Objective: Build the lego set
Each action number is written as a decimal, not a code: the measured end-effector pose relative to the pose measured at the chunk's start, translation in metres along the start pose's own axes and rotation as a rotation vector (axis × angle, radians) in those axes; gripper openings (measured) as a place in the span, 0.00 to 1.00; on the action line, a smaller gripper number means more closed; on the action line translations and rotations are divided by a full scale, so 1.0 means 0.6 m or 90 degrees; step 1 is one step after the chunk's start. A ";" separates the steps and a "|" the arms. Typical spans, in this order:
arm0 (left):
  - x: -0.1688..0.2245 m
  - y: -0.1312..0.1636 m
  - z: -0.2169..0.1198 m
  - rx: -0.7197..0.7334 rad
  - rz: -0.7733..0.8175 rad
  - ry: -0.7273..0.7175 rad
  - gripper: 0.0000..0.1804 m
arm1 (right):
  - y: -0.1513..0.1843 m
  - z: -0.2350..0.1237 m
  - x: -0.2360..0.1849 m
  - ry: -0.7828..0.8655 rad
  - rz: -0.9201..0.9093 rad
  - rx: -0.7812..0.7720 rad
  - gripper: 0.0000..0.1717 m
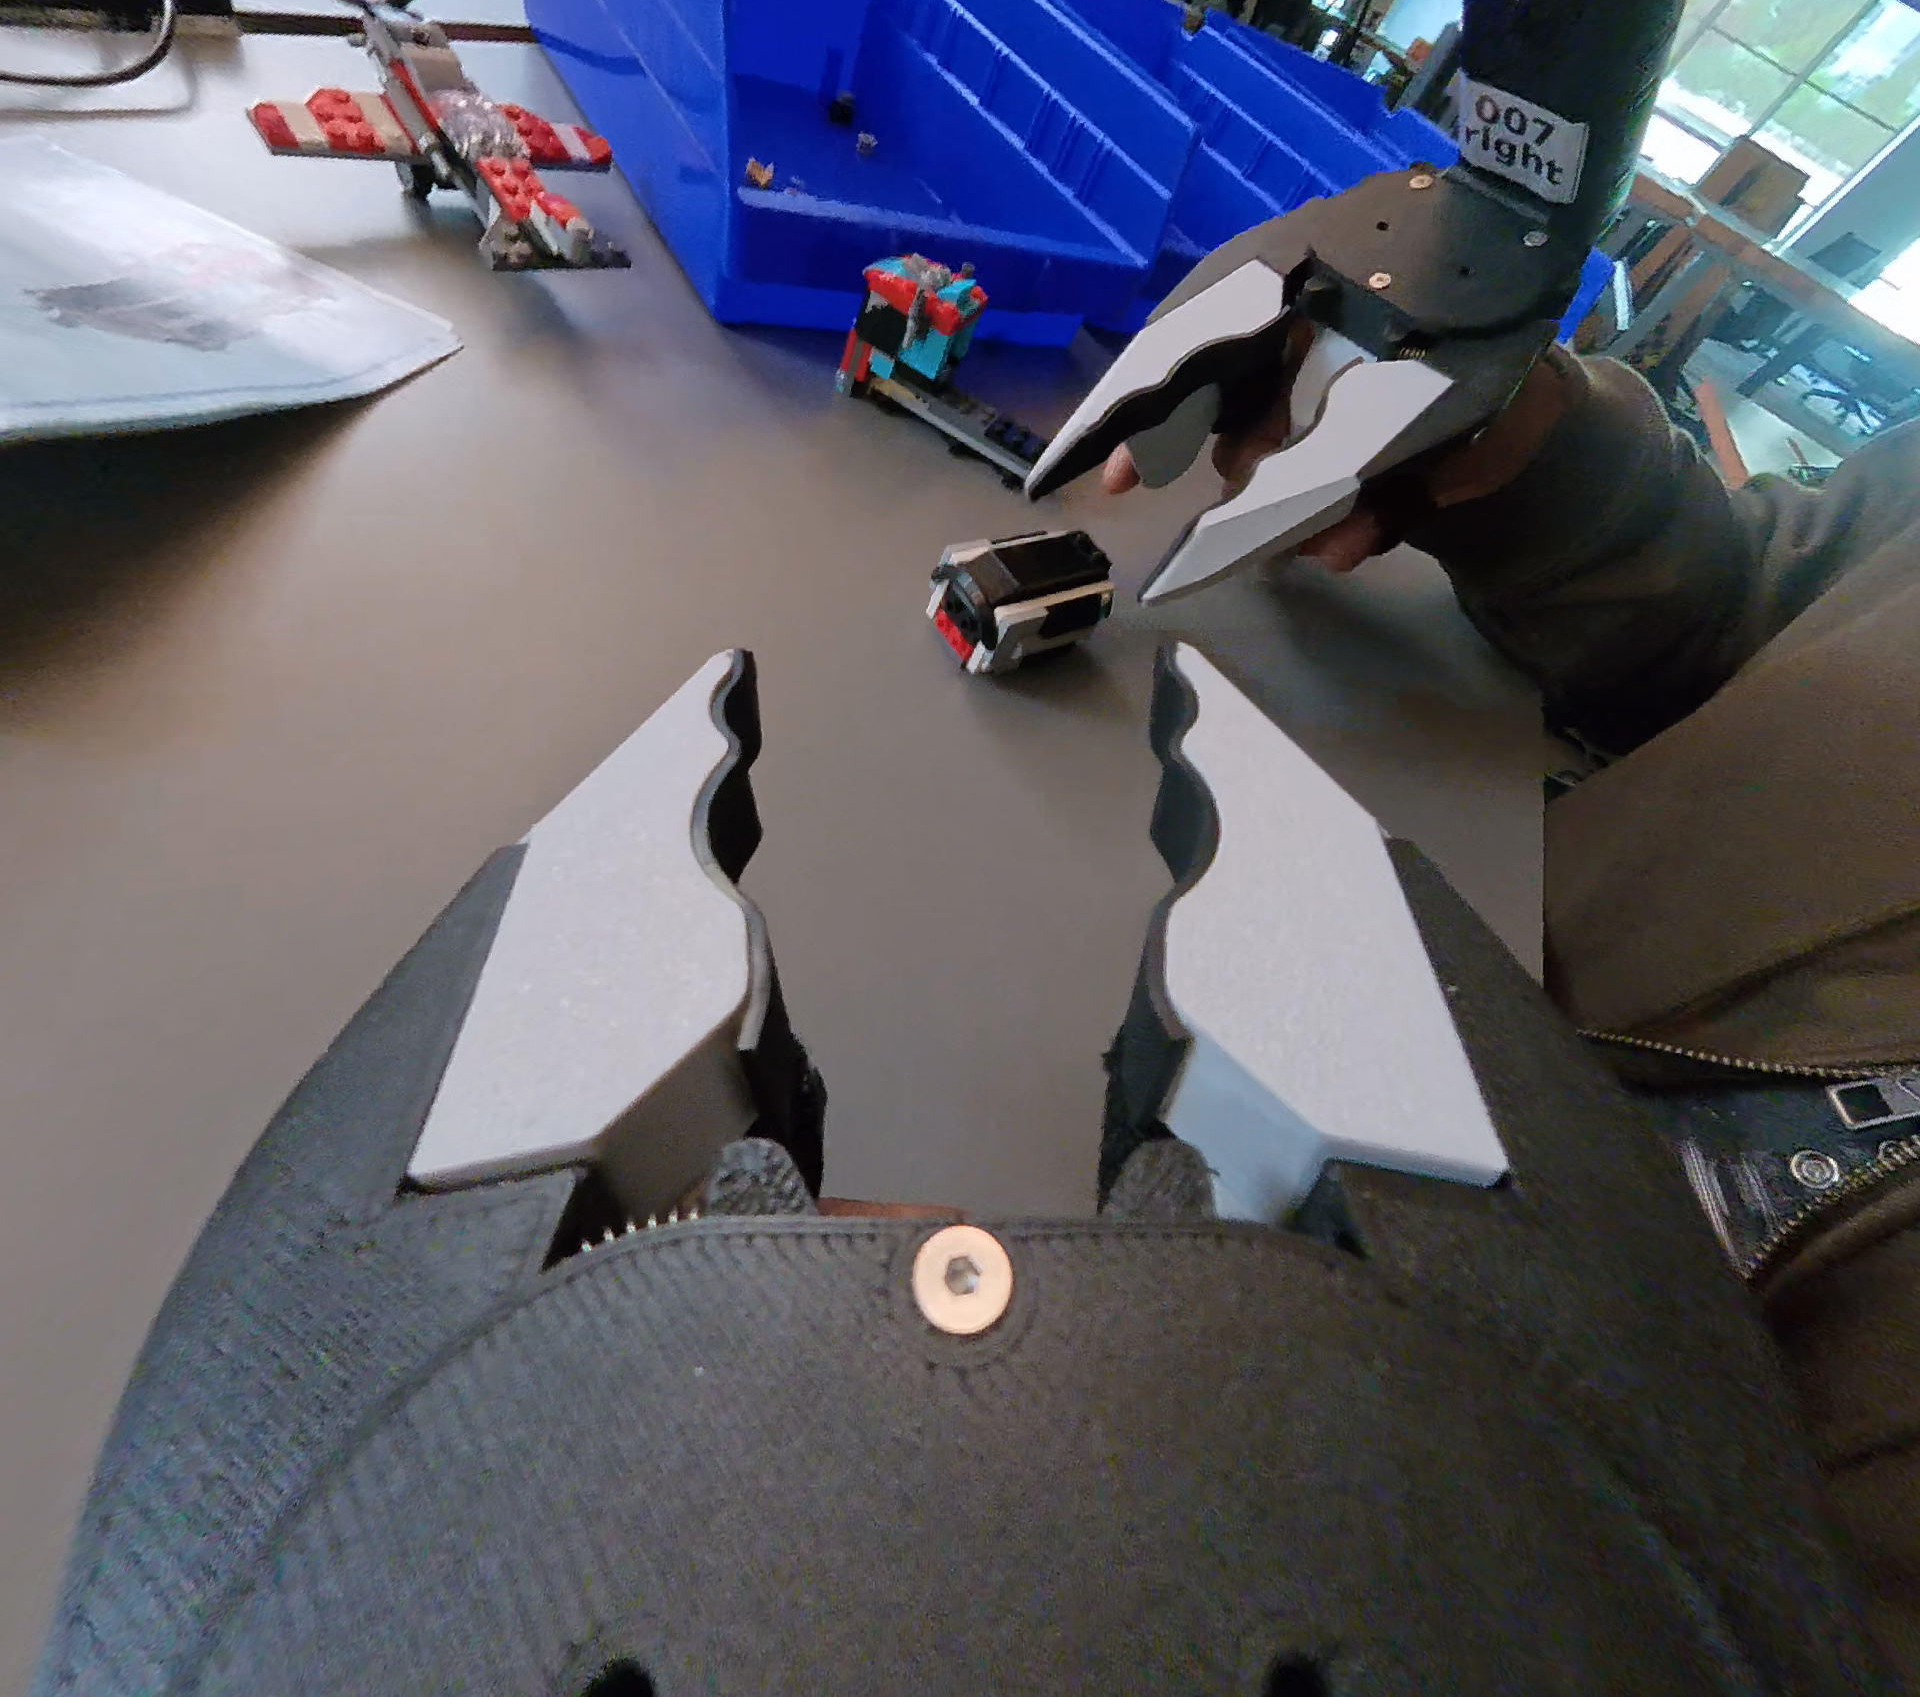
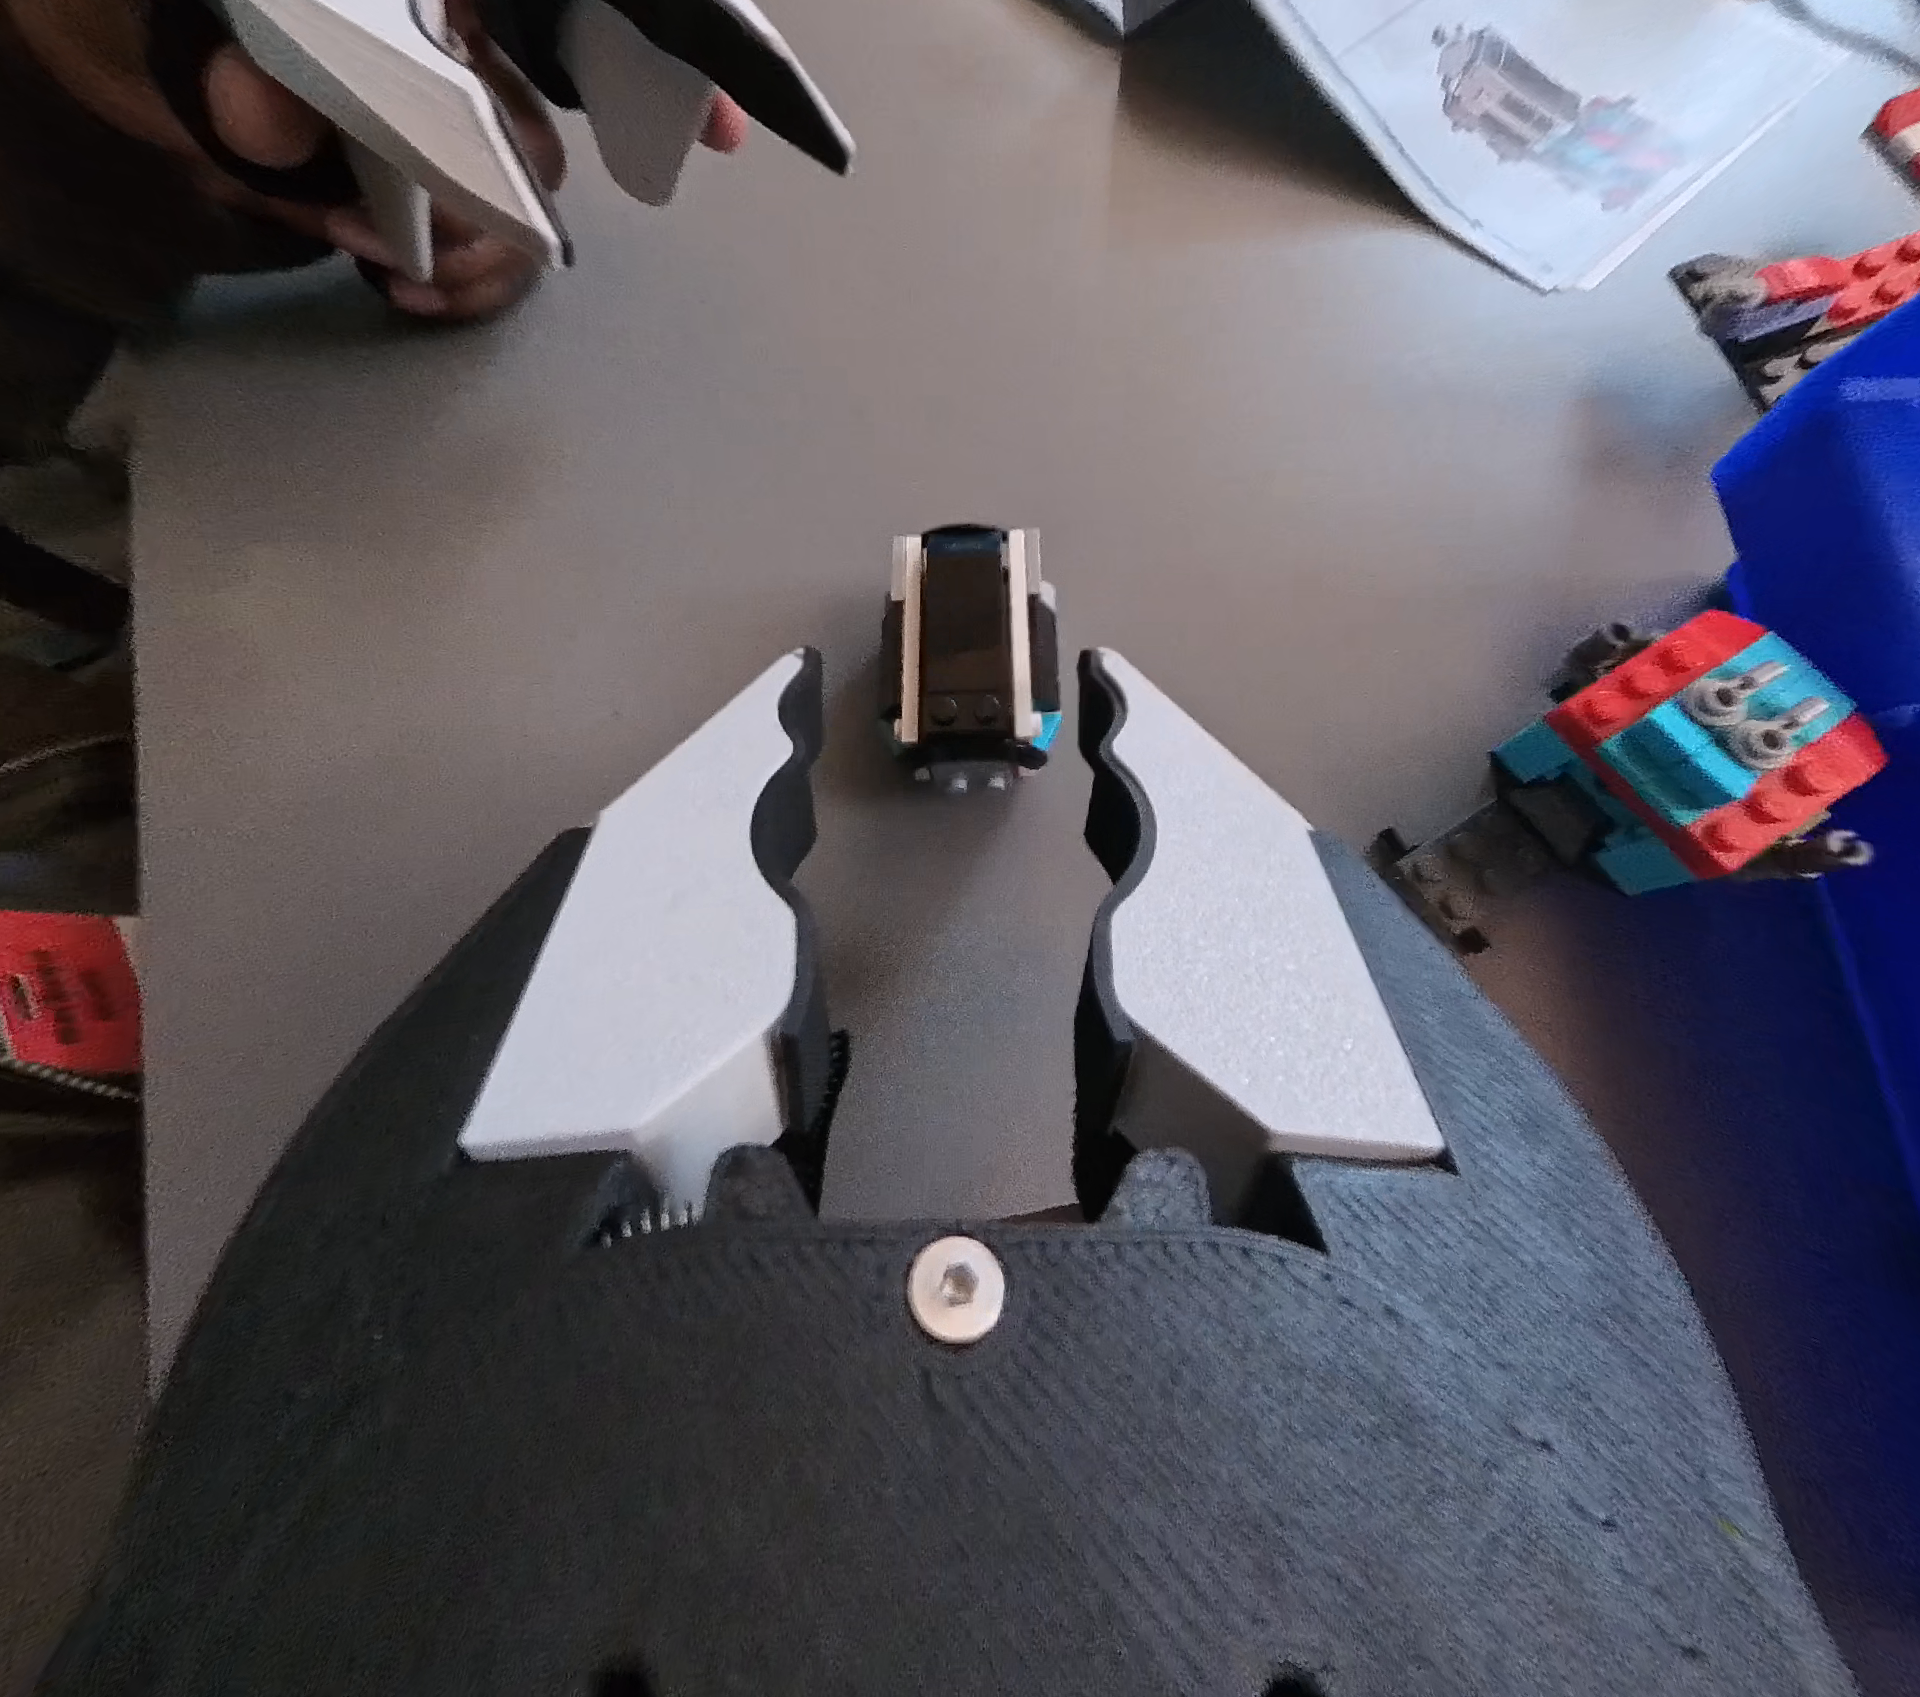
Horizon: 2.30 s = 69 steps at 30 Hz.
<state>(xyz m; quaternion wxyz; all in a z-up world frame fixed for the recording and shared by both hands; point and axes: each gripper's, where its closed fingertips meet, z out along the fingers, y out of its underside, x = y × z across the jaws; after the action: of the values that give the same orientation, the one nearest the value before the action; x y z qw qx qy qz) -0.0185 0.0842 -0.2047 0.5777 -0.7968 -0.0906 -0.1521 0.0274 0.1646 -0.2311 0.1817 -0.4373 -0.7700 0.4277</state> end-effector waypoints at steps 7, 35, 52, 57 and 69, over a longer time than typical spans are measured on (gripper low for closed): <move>-0.009 -0.037 0.024 -0.002 0.088 0.047 0.44 | -0.030 -0.049 0.031 -0.002 0.024 0.105 0.31; -0.062 -0.079 0.028 0.056 0.065 0.150 0.40 | -0.047 -0.074 0.073 -0.010 0.050 0.249 0.28; -0.061 -0.064 -0.003 0.041 0.041 0.163 0.39 | -0.050 -0.073 0.070 -0.023 0.049 0.255 0.24; -0.072 -0.066 -0.010 0.048 0.020 0.156 0.39 | -0.050 -0.073 0.070 -0.030 0.056 0.254 0.24; -0.114 -0.073 -0.044 0.070 -0.024 0.120 0.38 | -0.054 -0.082 0.075 -0.046 0.080 0.277 0.24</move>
<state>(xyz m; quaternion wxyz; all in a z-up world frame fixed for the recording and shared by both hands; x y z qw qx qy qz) -0.1002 0.0754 -0.1819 0.6235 -0.7442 -0.0588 -0.2323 0.0182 0.2184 -0.1811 0.2170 -0.4196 -0.6369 0.6092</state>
